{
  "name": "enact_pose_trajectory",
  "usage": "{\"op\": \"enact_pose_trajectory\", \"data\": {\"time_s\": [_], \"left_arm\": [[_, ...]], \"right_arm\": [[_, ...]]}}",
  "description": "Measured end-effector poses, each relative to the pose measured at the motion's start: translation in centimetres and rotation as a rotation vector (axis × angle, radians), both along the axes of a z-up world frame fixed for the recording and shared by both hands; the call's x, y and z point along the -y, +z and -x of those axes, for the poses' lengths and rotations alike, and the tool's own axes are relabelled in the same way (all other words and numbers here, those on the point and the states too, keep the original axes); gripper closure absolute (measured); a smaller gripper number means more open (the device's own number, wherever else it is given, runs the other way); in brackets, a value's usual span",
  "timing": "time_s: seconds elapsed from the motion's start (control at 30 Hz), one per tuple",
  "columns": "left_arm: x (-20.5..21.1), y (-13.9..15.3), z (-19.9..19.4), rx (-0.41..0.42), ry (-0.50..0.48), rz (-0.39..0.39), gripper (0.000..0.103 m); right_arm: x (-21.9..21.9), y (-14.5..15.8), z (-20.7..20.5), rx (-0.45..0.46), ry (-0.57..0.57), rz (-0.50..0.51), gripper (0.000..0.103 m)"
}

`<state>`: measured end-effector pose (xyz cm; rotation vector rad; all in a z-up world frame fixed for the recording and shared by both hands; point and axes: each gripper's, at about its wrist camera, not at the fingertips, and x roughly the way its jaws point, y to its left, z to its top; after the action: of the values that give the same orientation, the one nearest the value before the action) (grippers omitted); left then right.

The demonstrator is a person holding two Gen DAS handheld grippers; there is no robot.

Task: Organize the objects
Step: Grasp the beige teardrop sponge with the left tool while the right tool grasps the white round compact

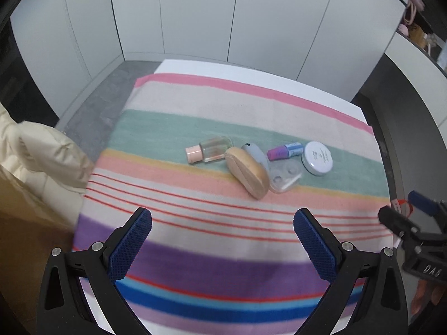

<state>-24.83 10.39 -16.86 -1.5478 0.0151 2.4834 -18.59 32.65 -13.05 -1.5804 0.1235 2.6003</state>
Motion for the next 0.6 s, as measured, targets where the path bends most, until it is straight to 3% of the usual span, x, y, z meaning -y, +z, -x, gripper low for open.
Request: {"op": "enact_pose_trajectory", "data": {"time_s": [0.23,0.33,0.43,0.5,0.57,0.6], "left_arm": [[-1.5,-2.3,2.3,-0.005,0.017,-0.011,0.005],[-1.8,-3.3,3.5,0.013,0.036,-0.058,0.017],[-1.6,-4.1,4.1,0.024,0.052,-0.082,0.037],[-1.4,-4.4,4.2,0.028,0.056,-0.12,0.065],[-1.4,-4.6,4.2,0.044,0.052,-0.127,0.086],[-1.4,-4.7,4.2,0.047,0.048,-0.136,0.087]], "right_arm": [[-0.3,-3.6,3.3,0.035,0.032,-0.004,0.004],[-0.2,-4.8,4.8,0.033,0.043,-0.005,0.004],[0.0,-6.3,6.3,0.039,0.05,-0.003,0.004],[0.1,-7.4,7.3,0.048,0.054,-0.008,0.004],[0.1,-8.4,8.3,0.053,0.05,-0.002,0.004],[0.1,-8.8,8.6,0.054,0.048,0.002,0.004]]}}
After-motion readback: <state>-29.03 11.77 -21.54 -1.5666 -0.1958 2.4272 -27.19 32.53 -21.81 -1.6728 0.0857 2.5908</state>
